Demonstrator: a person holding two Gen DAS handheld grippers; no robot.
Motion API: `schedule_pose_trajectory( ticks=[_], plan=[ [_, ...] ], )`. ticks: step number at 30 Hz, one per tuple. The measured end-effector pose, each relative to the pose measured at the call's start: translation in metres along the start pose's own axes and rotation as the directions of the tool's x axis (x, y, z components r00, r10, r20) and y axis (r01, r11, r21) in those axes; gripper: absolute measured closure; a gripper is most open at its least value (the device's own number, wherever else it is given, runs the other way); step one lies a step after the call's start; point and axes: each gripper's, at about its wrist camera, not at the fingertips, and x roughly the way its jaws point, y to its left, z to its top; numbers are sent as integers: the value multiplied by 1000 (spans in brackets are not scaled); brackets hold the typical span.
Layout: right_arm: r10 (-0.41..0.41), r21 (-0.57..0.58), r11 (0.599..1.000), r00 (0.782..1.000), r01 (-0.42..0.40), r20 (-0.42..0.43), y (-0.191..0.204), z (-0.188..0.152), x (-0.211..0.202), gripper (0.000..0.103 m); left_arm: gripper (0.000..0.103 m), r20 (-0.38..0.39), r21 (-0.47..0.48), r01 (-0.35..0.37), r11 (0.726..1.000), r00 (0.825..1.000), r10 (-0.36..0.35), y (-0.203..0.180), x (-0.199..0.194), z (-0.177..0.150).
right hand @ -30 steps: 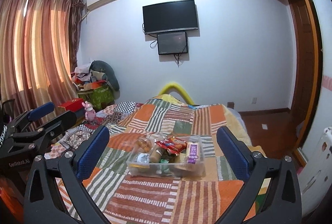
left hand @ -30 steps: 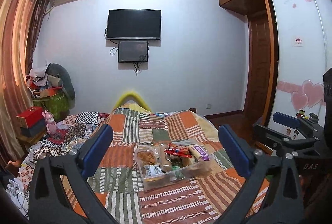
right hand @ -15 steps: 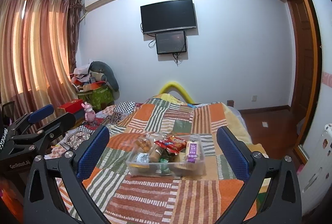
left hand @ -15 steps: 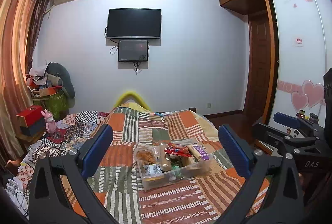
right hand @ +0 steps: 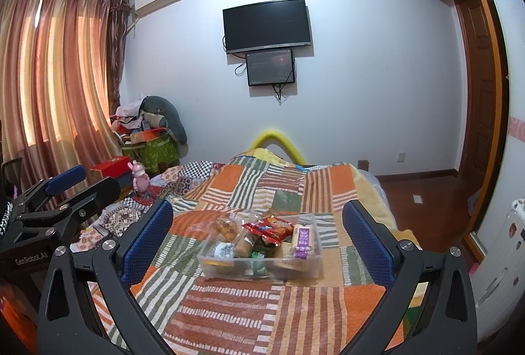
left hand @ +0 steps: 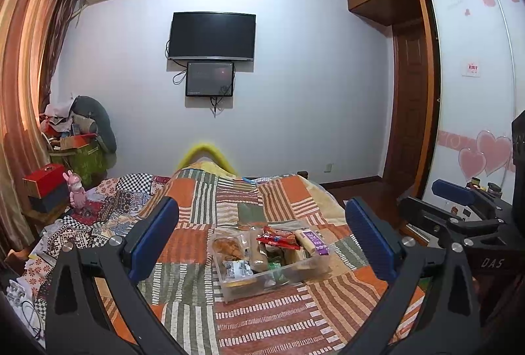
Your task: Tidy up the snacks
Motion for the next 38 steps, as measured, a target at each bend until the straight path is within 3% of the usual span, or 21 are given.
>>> schedule_pose_trajectory(
  ticks=[38],
  plan=[
    [-11, -21, 1000, 1000, 11, -11, 2, 0, 1, 0, 0, -40, 4, 40, 999, 998, -40, 0, 11, -4]
  ],
)
